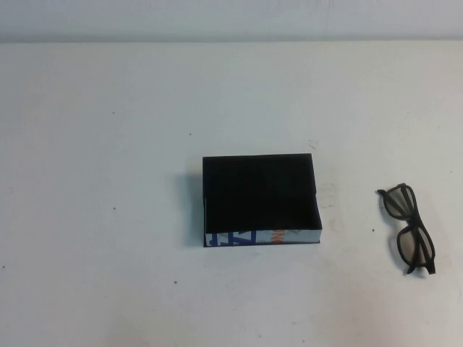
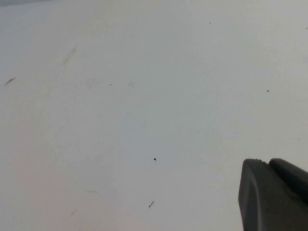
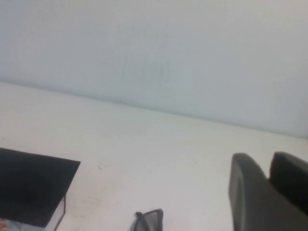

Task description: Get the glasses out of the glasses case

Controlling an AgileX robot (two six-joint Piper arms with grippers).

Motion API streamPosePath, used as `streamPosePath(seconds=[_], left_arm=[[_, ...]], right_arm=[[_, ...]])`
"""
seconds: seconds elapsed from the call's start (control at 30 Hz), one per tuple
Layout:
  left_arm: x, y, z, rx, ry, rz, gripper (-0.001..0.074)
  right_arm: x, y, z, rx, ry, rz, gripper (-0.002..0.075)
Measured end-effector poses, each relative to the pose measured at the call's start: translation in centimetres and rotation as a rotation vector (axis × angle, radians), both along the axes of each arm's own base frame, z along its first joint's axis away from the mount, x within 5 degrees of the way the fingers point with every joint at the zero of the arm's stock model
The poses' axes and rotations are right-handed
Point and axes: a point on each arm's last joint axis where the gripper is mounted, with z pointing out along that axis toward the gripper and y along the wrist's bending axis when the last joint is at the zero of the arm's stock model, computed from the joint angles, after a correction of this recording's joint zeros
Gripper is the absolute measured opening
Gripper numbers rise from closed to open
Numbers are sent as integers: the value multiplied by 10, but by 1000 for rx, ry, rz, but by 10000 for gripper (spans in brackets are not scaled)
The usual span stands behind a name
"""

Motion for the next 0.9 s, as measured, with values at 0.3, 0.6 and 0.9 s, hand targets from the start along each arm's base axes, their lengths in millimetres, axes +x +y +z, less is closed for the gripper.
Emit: streamPosePath(seconds=[0.3,0.6,0.9], left_arm=[[0,0,0,0,0,0,-5],[0,0,0,0,0,0,-5],[0,0,0,0,0,0,-5]], right_arm=[[9,0,-87,157,186,-31,-12],[9,0,-111,245,280,-46,-16],[9,0,-111,244,279,-44,-16]])
